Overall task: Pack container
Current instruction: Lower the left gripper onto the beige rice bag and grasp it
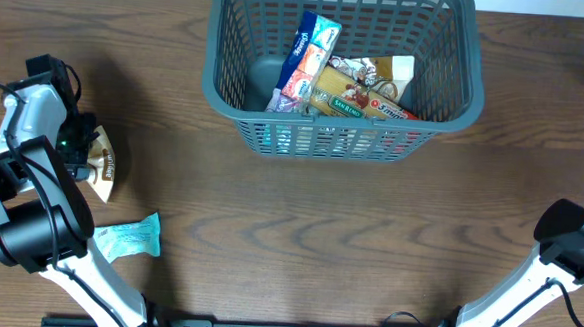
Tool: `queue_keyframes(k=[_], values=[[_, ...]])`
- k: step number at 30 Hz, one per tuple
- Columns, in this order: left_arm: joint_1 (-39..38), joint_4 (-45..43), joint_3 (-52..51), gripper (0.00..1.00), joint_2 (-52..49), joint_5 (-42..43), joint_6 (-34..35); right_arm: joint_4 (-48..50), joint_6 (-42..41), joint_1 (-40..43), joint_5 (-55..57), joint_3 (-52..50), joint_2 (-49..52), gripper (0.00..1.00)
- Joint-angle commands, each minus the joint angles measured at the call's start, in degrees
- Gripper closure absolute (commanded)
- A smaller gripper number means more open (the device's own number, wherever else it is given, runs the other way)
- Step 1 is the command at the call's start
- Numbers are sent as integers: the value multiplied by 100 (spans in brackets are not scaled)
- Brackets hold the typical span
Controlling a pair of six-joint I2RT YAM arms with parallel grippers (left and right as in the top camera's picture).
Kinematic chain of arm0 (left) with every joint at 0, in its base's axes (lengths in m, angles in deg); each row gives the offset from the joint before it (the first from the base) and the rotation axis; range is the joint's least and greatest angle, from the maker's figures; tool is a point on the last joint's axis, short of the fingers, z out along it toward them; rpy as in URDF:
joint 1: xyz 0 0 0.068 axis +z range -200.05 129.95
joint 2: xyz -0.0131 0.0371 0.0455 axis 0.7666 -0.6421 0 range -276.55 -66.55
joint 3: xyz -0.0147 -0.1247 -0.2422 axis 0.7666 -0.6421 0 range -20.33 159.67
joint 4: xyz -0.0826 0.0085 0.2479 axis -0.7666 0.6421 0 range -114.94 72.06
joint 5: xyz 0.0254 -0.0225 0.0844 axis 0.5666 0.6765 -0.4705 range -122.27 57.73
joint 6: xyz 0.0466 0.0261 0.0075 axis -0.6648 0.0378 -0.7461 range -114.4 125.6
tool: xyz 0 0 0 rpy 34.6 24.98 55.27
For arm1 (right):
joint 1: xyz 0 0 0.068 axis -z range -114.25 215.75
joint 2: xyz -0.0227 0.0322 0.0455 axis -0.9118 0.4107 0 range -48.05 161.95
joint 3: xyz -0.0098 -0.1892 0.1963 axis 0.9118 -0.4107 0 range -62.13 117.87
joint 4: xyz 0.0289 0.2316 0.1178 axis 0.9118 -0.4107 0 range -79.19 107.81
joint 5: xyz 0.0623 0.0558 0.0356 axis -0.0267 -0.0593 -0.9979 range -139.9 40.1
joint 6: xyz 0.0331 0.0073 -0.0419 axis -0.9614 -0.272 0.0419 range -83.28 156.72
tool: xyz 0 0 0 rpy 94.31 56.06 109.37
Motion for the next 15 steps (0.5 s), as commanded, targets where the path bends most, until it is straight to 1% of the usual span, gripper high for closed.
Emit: queue_keyframes(k=[1, 7, 10, 11, 12, 13, 14, 15], values=[[26, -229, -260, 12, -61, 0, -223, -2, -81, 11, 22, -11, -44, 1], [28, -726, -789, 12, -61, 234, -282, -2, -81, 11, 22, -11, -44, 1], [28, -737, -874, 12, -61, 232, -315, -2, -81, 11, 22, -11, -44, 1], [26, -734, -874, 13, -61, 232, -398, -2, -79, 11, 22, -11, -44, 1], [28, -739, -874, 23, -61, 232, -472, -2, -79, 11, 22, -11, -44, 1], [28, -737, -874, 46, -61, 232, -525, -2, -81, 11, 22, -11, -44, 1], [26, -717, -874, 57, -61, 232, -520, -2, -79, 11, 22, -11, -44, 2], [26, -695, -872, 74, -61, 232, -520, -2, -79, 11, 22, -11, -44, 1]])
